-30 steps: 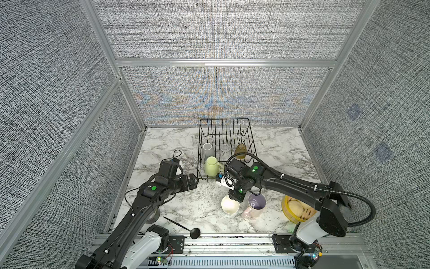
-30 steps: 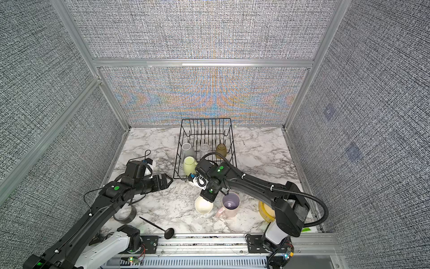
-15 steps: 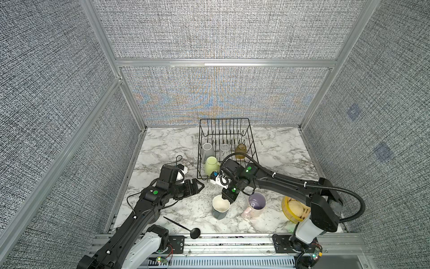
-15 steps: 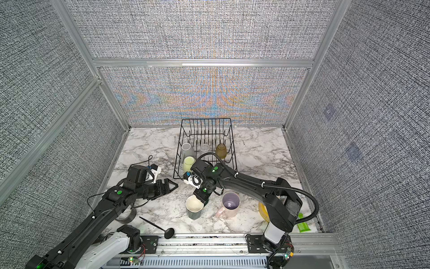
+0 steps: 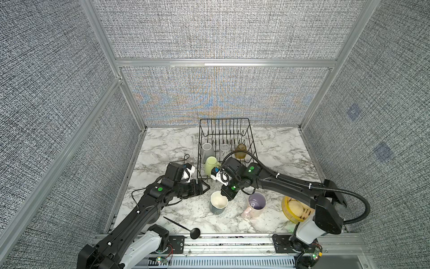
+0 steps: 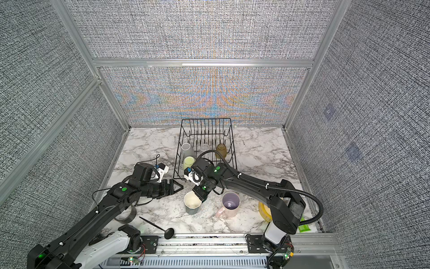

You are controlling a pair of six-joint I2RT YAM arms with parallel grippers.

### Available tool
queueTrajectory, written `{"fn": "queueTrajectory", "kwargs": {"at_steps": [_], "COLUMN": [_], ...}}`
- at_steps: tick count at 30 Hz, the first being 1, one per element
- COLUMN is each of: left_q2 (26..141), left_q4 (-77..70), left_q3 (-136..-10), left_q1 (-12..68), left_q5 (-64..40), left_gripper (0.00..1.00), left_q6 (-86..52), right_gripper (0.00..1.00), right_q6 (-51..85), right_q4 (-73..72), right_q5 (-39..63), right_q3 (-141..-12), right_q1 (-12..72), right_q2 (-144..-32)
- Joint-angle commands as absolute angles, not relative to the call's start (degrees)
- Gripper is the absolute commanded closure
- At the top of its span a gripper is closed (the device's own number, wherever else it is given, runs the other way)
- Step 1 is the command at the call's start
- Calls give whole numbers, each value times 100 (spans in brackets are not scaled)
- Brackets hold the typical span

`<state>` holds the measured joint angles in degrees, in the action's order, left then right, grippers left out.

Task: Load cups into a dish rack
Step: Move the cup to the bottom-center of the table, then pick up the cup from the bottom-center of the table.

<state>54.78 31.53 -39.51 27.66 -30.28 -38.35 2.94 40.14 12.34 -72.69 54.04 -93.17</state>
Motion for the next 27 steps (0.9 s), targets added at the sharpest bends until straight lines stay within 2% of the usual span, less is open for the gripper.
{"fn": "queueTrajectory", "kwargs": {"at_steps": [1,4,10,14,17,27], "left_q2": [5563,5657,5790,5857,5888,6343], "left_q4": [3106,3203,2988,3070,3322,2936], "left_q3": [-3994,-4060,-4009,-4054,-4068,-3956], "left_q1": [2841,2924,3127,3318,3438,3998], "left_q5": [-3035,-2930,-3094,-2987,-2549,-2294], "left_gripper": [17,18,19,28,30,35], "left_q6": [-3725,-3700,-3768,-3720,-3616,-3890], "right_gripper": [90,83,79,71,66,61], "right_q6": [447,485,554,523,341,271], "right_q4": [3819,3794,3611,3634,3397,2990], "right_q5": [1166,1196,1249,1090,1222,1170], "right_q3": [-7232,-7217,-7043,-6937,-6654,-5949], "right_q1": [5409,5413,5403,5359,5155,4150], "right_q2": [-9247,-9246,-9159,-8868,-8519,-7320]}}
